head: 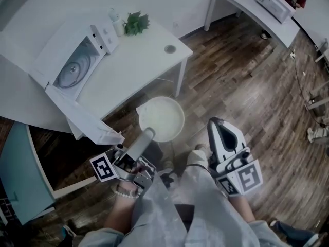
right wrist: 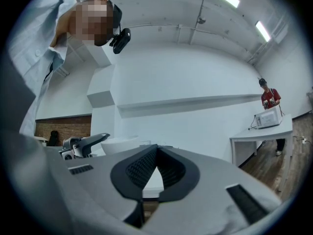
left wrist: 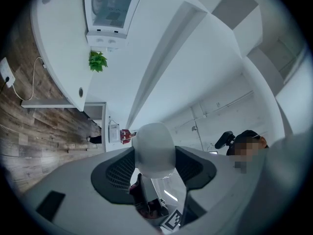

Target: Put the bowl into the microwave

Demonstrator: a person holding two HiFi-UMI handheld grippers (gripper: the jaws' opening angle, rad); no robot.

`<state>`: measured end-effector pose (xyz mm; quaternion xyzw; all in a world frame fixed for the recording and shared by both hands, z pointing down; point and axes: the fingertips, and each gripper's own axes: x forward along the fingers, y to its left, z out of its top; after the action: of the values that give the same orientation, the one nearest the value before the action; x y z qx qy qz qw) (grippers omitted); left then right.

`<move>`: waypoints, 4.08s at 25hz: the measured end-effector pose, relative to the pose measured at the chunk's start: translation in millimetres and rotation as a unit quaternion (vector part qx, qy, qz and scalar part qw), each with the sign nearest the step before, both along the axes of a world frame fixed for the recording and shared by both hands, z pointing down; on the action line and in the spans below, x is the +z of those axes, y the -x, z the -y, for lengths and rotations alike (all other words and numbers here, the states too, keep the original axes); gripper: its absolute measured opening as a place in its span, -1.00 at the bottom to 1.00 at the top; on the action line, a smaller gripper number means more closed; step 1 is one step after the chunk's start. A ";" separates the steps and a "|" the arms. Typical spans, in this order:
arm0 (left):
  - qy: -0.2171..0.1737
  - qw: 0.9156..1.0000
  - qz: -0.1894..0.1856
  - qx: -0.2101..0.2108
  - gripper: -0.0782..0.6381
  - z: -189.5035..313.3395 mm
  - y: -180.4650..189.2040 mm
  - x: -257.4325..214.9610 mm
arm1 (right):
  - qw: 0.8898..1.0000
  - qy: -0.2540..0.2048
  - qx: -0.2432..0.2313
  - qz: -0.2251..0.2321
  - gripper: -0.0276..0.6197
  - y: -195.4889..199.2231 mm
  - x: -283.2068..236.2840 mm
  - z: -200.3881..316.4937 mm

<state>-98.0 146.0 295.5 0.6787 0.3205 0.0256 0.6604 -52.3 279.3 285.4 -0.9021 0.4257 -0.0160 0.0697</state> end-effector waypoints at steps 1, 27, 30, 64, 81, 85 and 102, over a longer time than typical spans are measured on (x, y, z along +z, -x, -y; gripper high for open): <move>0.001 1.000 0.000 -0.005 -0.07 0.3 -4.8 -0.1 | 1.000 0.002 -0.005 0.000 -0.92 -5.7 1.5 -0.1; 0.007 0.969 -0.008 -0.247 -0.07 -57.4 -120.3 -17.2 | 0.973 0.010 -0.231 -0.010 -0.92 -181.0 5.1 -50.7; -0.002 0.967 -0.002 -0.255 -0.07 -59.5 -124.4 -13.3 | 0.971 0.003 -0.238 -0.013 -0.92 -187.0 3.7 -44.8; 0.026 0.949 0.004 -0.315 -0.07 146.5 -200.7 5.6 | 0.941 0.009 -0.333 -0.053 -0.92 -270.6 -22.1 231.9; 0.050 0.913 0.014 -0.405 -0.07 202.9 -179.5 23.4 | 0.905 0.042 -0.421 -0.029 -0.92 -249.0 12.4 311.7; 0.049 0.898 0.021 -0.437 -0.07 220.1 -175.7 25.4 | 0.895 0.031 -0.444 -0.015 -0.92 -248.0 14.3 333.3; 0.052 0.846 0.037 -0.529 -0.07 278.4 -156.6 39.7 | 0.825 0.054 -0.562 -0.020 -0.63 -220.2 28.6 405.2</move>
<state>58.6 -132.3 335.2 0.7088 -0.1104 -0.3194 0.6192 167.9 -125.9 314.0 -0.5088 0.8589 -0.0574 -0.0089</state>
